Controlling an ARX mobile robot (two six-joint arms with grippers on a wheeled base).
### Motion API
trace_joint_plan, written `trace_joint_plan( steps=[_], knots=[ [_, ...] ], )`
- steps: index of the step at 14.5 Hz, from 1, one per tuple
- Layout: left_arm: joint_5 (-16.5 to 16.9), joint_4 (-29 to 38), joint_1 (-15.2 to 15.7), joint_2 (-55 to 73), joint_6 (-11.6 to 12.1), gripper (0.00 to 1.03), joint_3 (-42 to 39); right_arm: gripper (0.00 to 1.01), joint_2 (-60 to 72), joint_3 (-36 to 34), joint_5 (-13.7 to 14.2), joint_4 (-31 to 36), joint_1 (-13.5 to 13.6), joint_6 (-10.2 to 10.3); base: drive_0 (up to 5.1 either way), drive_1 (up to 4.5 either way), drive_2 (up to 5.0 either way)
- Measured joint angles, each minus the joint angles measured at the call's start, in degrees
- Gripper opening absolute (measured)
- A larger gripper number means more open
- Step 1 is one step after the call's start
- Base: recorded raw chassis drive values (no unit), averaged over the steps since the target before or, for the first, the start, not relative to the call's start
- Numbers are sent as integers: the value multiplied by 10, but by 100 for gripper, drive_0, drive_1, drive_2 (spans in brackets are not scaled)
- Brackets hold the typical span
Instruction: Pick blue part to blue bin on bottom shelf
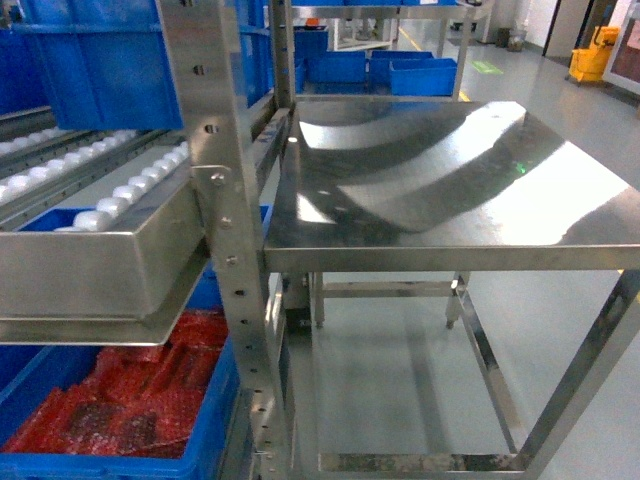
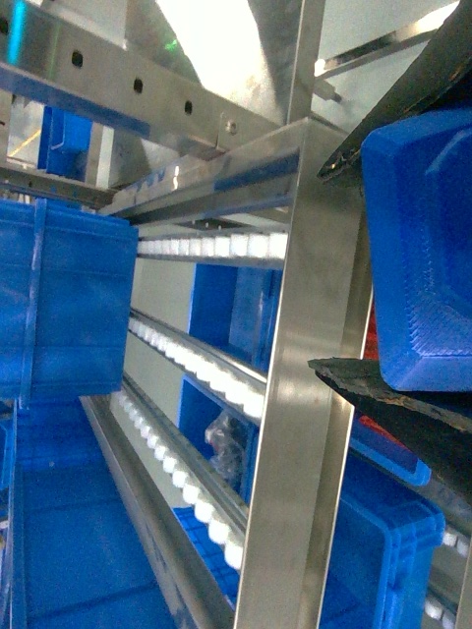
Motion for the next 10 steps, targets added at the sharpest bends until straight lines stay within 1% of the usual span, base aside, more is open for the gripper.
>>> trace_joint_plan(
  steps=[10],
  knots=[
    [0,0,0,0,0,44,0,98,0,0,0,2,0,0,-499,242,242]
  ],
)
